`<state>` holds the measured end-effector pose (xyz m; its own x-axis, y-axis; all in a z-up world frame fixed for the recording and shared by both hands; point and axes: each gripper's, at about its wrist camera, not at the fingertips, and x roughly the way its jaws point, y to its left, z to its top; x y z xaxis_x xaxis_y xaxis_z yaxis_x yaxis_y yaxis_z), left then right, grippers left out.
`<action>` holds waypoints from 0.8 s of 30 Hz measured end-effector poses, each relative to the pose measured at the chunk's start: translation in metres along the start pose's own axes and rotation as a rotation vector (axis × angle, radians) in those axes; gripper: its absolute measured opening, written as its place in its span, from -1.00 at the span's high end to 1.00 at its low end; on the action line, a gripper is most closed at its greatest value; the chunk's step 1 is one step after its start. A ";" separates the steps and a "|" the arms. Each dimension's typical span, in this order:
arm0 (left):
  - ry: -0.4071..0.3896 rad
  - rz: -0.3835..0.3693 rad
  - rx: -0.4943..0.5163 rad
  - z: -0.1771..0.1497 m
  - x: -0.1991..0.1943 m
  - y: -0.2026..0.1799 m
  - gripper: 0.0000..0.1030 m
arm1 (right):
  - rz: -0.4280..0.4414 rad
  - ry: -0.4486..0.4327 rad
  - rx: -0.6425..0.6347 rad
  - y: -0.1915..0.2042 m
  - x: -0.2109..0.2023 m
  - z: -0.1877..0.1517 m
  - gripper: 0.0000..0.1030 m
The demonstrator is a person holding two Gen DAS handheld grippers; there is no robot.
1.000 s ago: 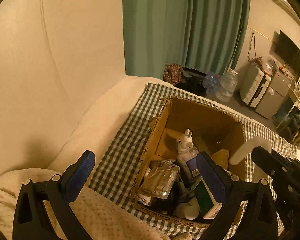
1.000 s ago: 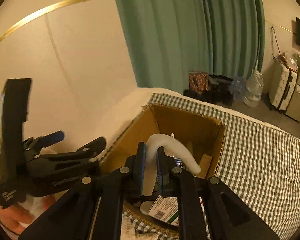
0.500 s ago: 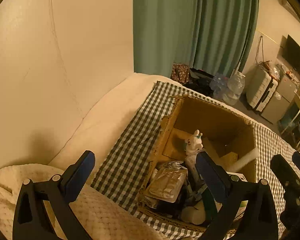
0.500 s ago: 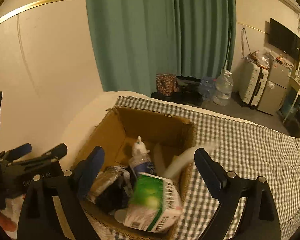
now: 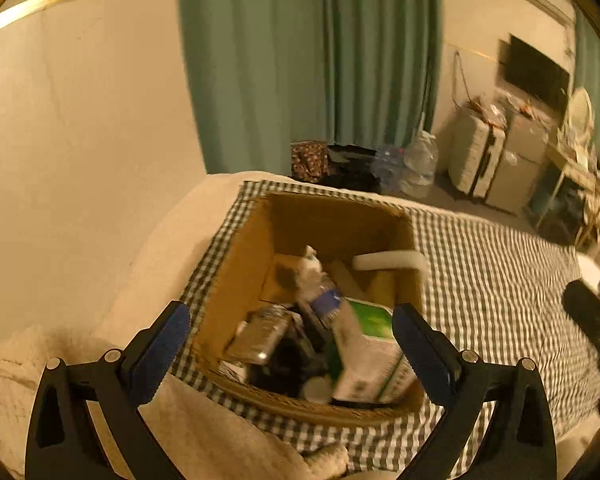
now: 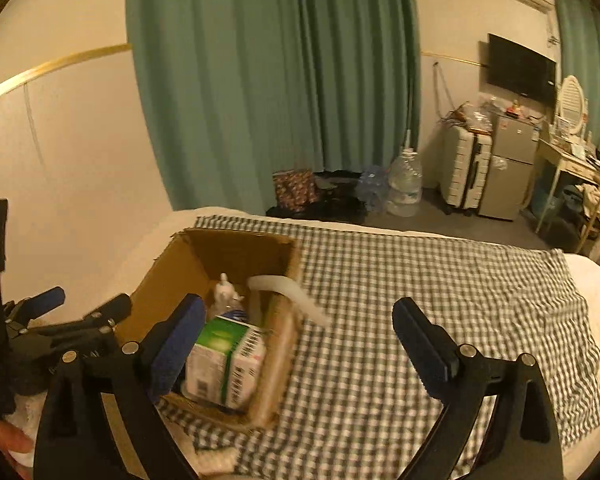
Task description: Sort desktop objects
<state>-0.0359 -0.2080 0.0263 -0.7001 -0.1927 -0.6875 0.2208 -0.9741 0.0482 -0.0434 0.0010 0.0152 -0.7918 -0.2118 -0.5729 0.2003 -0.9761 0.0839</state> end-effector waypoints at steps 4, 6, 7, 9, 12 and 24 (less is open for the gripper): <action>-0.010 -0.020 0.009 -0.014 -0.012 -0.031 -1.00 | -0.058 -0.014 0.012 -0.030 -0.017 -0.015 -0.94; -0.043 -0.022 -0.002 -0.023 -0.015 -0.046 -1.00 | -0.077 -0.017 0.031 -0.048 -0.022 -0.024 -0.94; -0.055 -0.028 0.003 -0.025 -0.015 -0.052 -1.00 | -0.082 -0.016 0.040 -0.057 -0.022 -0.029 -0.94; -0.068 -0.026 0.020 -0.031 -0.013 -0.066 -1.00 | -0.097 -0.012 0.049 -0.072 -0.022 -0.037 -0.94; -0.078 -0.028 0.030 -0.037 -0.012 -0.082 -1.00 | -0.131 -0.014 0.053 -0.092 -0.019 -0.049 -0.94; -0.091 -0.028 0.042 -0.054 -0.006 -0.105 -1.00 | -0.132 -0.005 0.097 -0.128 -0.005 -0.075 -0.94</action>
<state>-0.0183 -0.0987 -0.0134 -0.7648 -0.1735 -0.6205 0.1731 -0.9830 0.0614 -0.0218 0.1308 -0.0541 -0.8103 -0.0816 -0.5803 0.0382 -0.9955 0.0867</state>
